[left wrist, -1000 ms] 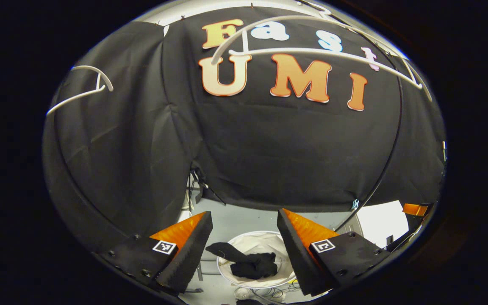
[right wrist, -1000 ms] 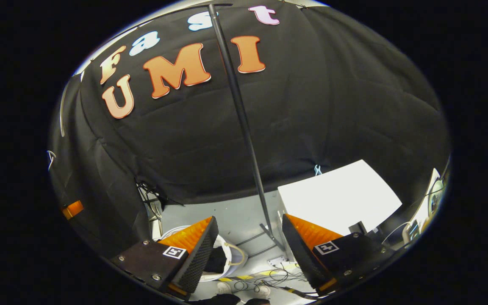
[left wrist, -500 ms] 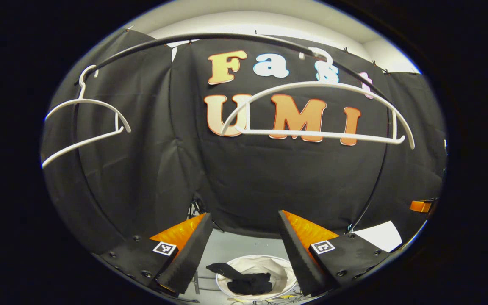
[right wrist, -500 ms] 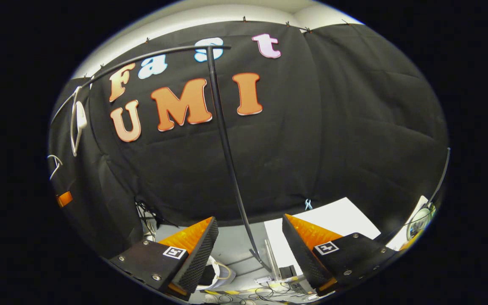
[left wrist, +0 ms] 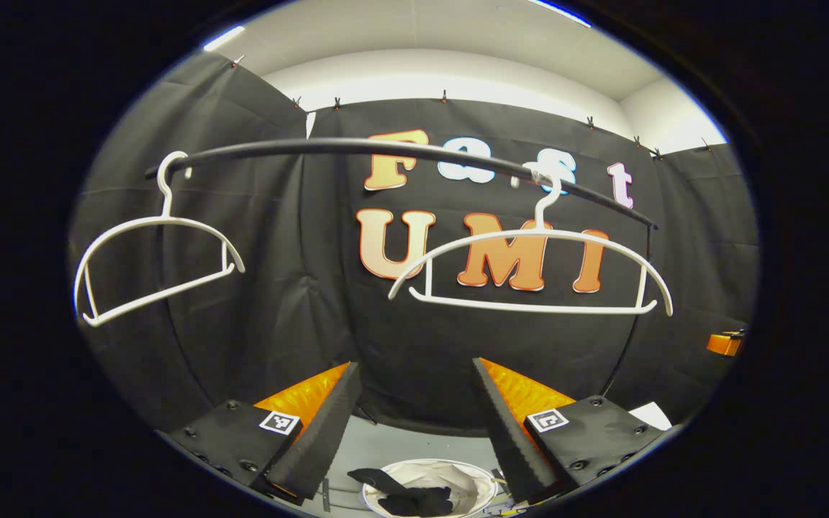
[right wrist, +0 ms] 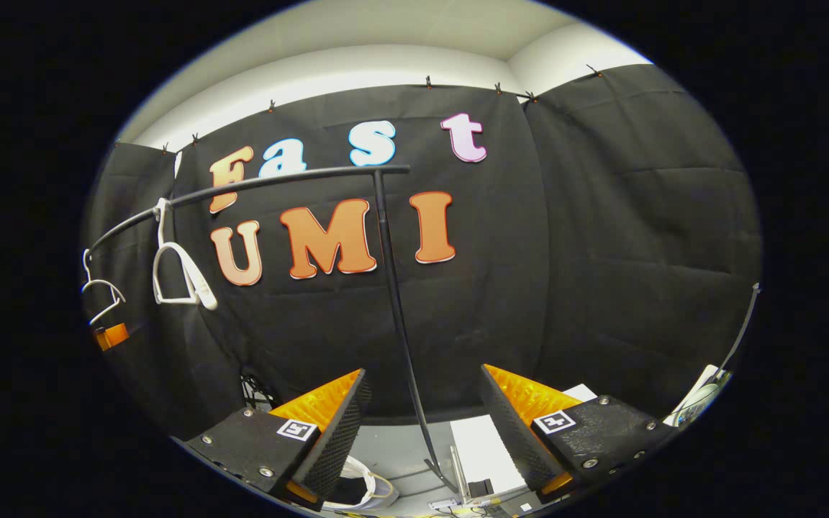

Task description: Grasp the clothes on the hanger with both hands and then place them into the laundry hamper below.

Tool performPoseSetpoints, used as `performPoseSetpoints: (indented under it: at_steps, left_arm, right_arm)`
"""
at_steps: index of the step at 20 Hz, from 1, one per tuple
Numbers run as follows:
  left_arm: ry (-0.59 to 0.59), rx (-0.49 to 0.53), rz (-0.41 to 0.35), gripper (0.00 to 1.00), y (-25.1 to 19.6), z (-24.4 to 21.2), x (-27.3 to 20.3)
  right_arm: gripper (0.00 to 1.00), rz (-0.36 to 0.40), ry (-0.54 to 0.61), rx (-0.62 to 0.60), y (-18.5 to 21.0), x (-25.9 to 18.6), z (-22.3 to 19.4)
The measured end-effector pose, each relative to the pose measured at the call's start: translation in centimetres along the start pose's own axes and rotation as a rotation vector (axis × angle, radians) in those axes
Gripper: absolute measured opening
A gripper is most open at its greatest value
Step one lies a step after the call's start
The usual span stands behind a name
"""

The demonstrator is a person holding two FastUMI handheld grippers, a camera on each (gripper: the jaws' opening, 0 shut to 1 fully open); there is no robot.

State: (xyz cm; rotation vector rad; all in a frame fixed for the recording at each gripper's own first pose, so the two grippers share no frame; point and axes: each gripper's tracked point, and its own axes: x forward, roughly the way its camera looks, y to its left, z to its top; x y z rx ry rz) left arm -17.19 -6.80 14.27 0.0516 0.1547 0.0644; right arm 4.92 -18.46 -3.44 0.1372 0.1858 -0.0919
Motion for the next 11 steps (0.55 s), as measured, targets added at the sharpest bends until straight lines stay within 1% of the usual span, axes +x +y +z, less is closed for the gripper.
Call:
performPoseSetpoints:
  at_steps: [1, 3, 4, 5, 6, 9, 11]
  left_arm:
    - [-0.023, 0.005, 0.014, 0.97, 0.5, 0.6, -0.2]
    - [-0.033, 0.001, 0.031, 0.97, 1.0, 0.9, -0.6]
    - [-0.036, -0.005, 0.032, 0.94, 1.1, 1.1, -0.8]
    - [-0.039, -0.01, 0.033, 0.94, 1.2, 1.1, -0.9]
    - [-0.04, -0.013, 0.038, 0.94, 1.4, 1.1, -1.2]
    - [-0.049, -0.007, 0.055, 0.94, 1.7, 1.5, -1.5]
    - [-0.055, -0.011, 0.051, 0.94, 1.5, 1.6, -1.6]
  right_arm:
    - [0.94, 0.0, -0.02, -0.003, 0.0, -0.3, 0.7]
    - [0.94, 0.009, -0.052, 0.001, 0.2, -0.9, 1.9]
    - [0.94, 0.017, -0.061, -0.002, 0.5, -1.2, 2.1]
    - [0.92, 0.018, -0.066, -0.008, 0.4, -1.5, 2.3]
    - [0.94, 0.02, -0.073, -0.017, 0.4, -1.6, 2.3]
    - [0.94, 0.038, -0.074, -0.02, 0.9, -2.0, 2.3]
    - [0.94, 0.044, -0.08, -0.024, 1.0, -1.9, 2.4]
